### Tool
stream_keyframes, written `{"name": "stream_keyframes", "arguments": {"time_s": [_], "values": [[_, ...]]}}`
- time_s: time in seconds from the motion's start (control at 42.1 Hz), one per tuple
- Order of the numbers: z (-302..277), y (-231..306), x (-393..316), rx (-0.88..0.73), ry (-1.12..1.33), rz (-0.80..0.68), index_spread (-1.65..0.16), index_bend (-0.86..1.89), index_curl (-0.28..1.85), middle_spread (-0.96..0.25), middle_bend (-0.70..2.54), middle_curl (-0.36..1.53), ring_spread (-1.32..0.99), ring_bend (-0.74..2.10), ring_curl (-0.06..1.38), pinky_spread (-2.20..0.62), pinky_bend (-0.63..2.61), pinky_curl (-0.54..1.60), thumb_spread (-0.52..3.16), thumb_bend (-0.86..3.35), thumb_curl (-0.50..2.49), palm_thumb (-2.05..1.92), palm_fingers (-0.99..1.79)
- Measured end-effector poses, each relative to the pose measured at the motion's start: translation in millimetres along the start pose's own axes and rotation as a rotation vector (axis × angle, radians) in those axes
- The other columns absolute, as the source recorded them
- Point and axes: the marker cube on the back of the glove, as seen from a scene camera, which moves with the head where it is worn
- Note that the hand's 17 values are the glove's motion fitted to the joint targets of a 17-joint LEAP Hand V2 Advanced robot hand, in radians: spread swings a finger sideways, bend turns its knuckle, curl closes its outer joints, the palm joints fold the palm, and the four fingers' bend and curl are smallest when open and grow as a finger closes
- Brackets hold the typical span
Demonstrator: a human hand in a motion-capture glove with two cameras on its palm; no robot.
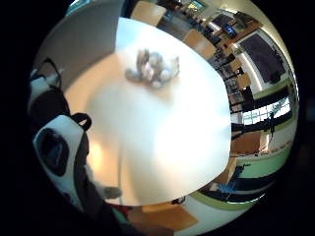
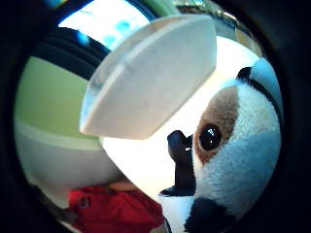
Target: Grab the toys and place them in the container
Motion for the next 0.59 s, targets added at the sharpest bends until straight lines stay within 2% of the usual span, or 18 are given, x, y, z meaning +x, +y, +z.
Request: {"name": "stream_keyframes", "arguments": {"time_s": [0.285,0.593], "values": [[-72,-57,-17,0.076,0.018,-0.032,-0.32,0.81,0.81,-0.29,1.07,0.65,-0.41,1.16,0.55,-0.41,1.0,0.44,0.4,0.0,0.81,0.52,1.2],[-87,-115,-43,0.086,-0.02,-0.004,-0.3,0.8,0.84,-0.27,1.07,0.65,-0.4,1.17,0.54,-0.41,1.01,0.45,0.36,-0.01,0.87,0.5,1.17]]}}
